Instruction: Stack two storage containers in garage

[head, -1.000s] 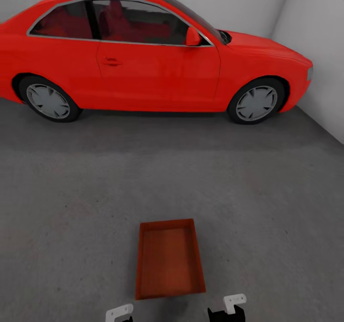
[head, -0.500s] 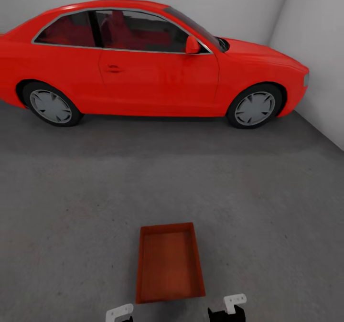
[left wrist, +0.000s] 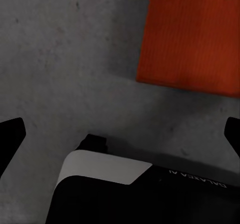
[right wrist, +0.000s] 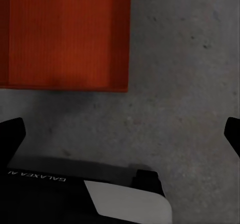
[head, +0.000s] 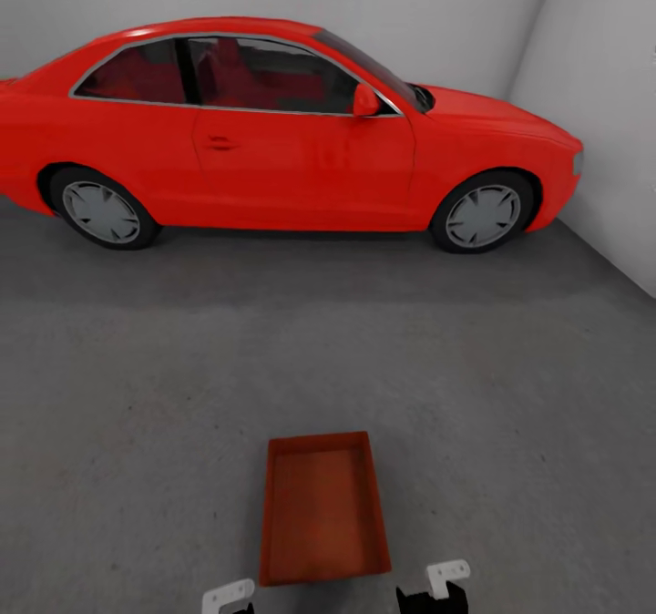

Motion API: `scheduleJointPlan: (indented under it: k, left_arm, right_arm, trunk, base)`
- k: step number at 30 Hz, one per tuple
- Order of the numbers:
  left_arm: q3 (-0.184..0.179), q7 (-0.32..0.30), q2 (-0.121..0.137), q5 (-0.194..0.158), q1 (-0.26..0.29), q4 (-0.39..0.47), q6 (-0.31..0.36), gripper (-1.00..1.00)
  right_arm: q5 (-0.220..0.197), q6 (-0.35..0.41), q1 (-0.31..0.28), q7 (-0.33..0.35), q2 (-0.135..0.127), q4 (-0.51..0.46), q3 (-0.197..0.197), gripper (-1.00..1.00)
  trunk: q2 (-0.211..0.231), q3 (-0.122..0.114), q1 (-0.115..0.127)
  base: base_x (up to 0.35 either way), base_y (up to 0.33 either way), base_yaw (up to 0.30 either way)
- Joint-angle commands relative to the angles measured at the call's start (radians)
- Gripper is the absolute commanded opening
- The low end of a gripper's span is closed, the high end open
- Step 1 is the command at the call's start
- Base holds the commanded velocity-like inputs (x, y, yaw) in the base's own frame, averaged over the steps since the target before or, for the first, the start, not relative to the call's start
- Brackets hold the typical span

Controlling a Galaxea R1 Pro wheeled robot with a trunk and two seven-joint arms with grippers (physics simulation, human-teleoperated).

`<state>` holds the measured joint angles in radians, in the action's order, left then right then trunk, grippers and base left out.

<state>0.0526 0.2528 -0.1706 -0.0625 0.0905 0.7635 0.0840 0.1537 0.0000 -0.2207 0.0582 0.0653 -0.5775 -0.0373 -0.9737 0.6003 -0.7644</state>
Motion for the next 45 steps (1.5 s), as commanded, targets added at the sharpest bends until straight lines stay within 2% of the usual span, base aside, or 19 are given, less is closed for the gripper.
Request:
scheduleJointPlan:
  k: [1, 45]
  left_arm:
    - [0.001, 0.002, -0.001, -0.007, 0.000, 0.002, 0.005, 1.00]
    - [0.001, 0.002, -0.002, -0.007, 0.000, 0.002, 0.003, 1.00]
  right_arm:
    - [0.009, 0.000, 0.000, 0.005, 0.001, -0.001, -0.004, 1.00]
    - [0.009, 0.000, 0.000, 0.005, 0.001, -0.001, -0.004, 1.00]
  trunk:
    - [0.007, -0.004, 0.004]
    - [0.315, -0.211, 0.173]
  base:
    - [0.000, 0.000, 0.000]
    - [0.000, 0.000, 0.000]
